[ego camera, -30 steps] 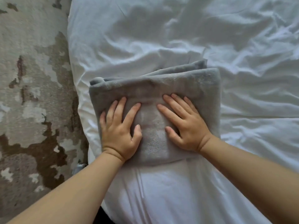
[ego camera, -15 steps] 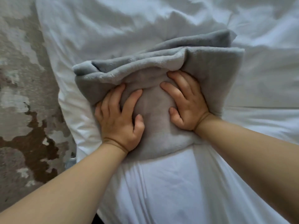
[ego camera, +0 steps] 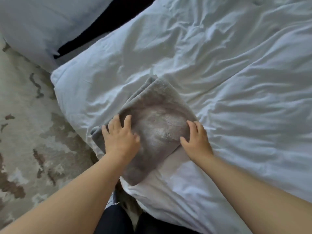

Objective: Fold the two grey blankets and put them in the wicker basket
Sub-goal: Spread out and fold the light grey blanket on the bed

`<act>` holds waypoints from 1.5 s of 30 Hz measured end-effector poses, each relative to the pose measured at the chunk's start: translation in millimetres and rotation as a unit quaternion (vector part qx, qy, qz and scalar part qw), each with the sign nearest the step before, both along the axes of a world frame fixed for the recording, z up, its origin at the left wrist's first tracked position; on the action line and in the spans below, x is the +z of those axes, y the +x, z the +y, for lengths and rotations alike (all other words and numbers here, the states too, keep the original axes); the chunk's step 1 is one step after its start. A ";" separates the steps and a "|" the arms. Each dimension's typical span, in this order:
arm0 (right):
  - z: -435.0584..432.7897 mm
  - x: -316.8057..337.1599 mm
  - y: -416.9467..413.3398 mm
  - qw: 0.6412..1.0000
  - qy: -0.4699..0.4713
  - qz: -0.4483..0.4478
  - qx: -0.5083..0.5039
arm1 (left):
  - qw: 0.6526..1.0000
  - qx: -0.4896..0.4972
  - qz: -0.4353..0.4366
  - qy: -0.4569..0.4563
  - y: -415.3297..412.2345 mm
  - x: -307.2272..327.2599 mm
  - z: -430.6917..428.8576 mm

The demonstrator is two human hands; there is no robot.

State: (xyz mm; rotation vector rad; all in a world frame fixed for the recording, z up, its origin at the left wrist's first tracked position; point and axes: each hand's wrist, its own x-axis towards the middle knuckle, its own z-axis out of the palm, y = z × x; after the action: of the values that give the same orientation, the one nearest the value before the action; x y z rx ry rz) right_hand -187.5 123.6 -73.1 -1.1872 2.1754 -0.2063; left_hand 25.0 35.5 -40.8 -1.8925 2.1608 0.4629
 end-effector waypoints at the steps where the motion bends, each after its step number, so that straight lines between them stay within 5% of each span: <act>1: 10.0 0.6 -3.7 0.999 0.022 -0.031 -0.007 | 1.000 -0.026 0.010 0.005 -0.8 2.5 -5.8; 6: 32.0 2.5 2.4 0.930 0.089 -0.213 -0.286 | 0.995 -0.046 0.058 0.068 -5.4 -2.1 -49.2; 11: 25.2 -0.6 35.5 0.867 0.024 -0.278 -0.414 | 0.984 0.003 0.095 0.149 -4.6 -26.8 -98.9; 17: -6.4 -10.3 97.1 0.691 -0.053 -0.410 -0.593 | 0.957 -0.057 0.116 0.260 8.8 -43.3 -138.6; 22: -17.0 -13.8 118.7 0.584 -0.078 -0.452 -0.669 | 0.926 -0.076 0.219 0.298 17.1 -47.5 -141.9; 27: -16.7 -7.6 122.3 0.593 -0.110 -0.452 -0.658 | 0.918 -0.172 0.277 0.227 29.7 -49.7 -139.7; 33: -25.0 -12.6 132.7 0.600 -0.125 -0.403 -0.679 | 0.872 0.008 0.309 0.379 20.5 -51.2 -135.9; 40: -20.3 -1.1 140.6 0.587 -0.138 -0.402 -0.689 | 0.923 -0.140 0.251 0.256 26.5 -33.8 -116.6; 43: -10.3 8.8 145.7 0.578 -0.122 -0.409 -0.695 | 0.903 -0.062 0.299 0.301 37.9 -20.3 -105.8; 45: -2.9 18.3 146.7 0.578 -0.108 -0.422 -0.690 | 0.858 0.053 0.356 0.365 43.0 -6.4 -100.3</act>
State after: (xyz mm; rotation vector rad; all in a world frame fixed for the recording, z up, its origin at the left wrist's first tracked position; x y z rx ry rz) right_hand -40.8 120.8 -54.7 0.7679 1.6117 -1.3649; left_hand 68.0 -64.8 -47.3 -1.4950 1.7594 1.9368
